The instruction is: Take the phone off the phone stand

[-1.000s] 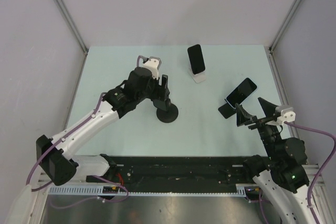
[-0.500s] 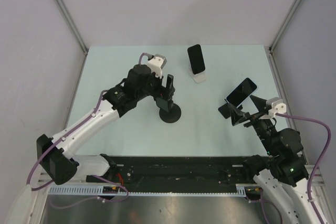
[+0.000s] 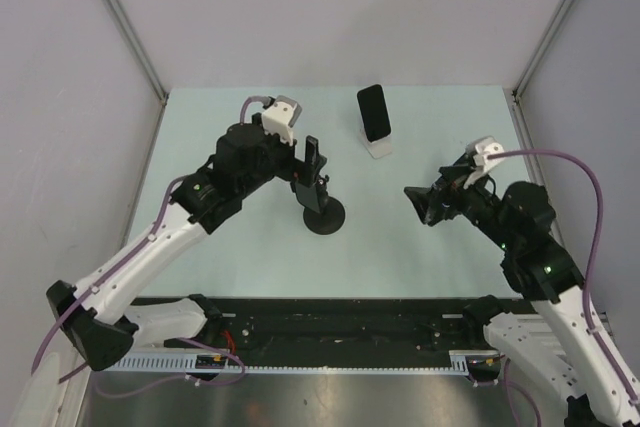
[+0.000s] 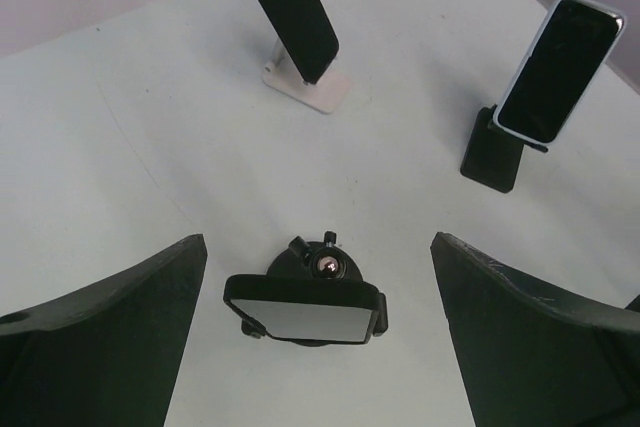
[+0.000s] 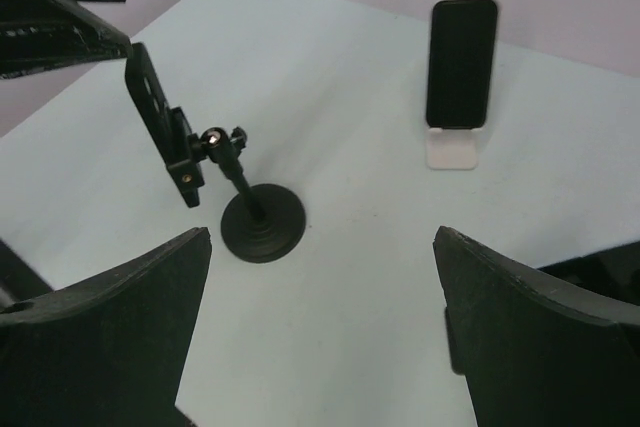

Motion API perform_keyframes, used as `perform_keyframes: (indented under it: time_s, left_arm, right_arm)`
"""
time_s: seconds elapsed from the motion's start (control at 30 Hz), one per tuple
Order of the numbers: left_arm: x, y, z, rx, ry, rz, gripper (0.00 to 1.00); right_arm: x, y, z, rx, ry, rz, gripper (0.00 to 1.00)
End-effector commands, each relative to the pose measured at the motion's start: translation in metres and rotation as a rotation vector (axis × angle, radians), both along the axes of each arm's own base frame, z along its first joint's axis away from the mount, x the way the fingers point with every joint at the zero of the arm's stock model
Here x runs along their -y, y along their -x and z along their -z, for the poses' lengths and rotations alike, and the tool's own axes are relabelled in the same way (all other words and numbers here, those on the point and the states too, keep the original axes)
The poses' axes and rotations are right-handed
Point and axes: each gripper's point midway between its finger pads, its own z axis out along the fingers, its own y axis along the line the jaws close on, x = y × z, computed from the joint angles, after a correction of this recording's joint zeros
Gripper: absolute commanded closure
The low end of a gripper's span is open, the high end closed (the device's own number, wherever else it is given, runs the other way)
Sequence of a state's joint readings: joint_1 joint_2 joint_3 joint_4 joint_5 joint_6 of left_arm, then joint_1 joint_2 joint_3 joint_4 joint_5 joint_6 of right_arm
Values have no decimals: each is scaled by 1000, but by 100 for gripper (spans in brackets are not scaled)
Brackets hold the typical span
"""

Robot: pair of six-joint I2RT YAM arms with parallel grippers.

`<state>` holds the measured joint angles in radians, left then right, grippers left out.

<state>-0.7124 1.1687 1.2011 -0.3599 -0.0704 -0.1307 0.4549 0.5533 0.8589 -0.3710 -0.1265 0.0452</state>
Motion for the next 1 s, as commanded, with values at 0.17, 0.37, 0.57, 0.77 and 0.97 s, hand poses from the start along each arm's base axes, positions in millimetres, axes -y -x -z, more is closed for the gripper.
perform_keyframes:
  time_s: [0.17, 0.37, 0.57, 0.77, 0.97]
  left_arm:
    - [-36, 6, -32, 107, 30, -68, 0]
    - [-61, 14, -7, 81, 19, -113, 0]
    - [-79, 16, 22, 58, -10, -176, 0]
    - [-98, 17, 2, 120, 57, -226, 0]
    - [-119, 23, -17, 230, 133, -308, 0]
  right_arm:
    - [-62, -8, 15, -202, -41, -274, 0]
    - [-96, -22, 37, -256, 6, -362, 0]
    - [-140, -28, 58, -228, 71, -487, 0]
    - [-171, -37, 77, -218, 81, -558, 6]
    - [-196, -50, 87, -191, 59, -586, 13]
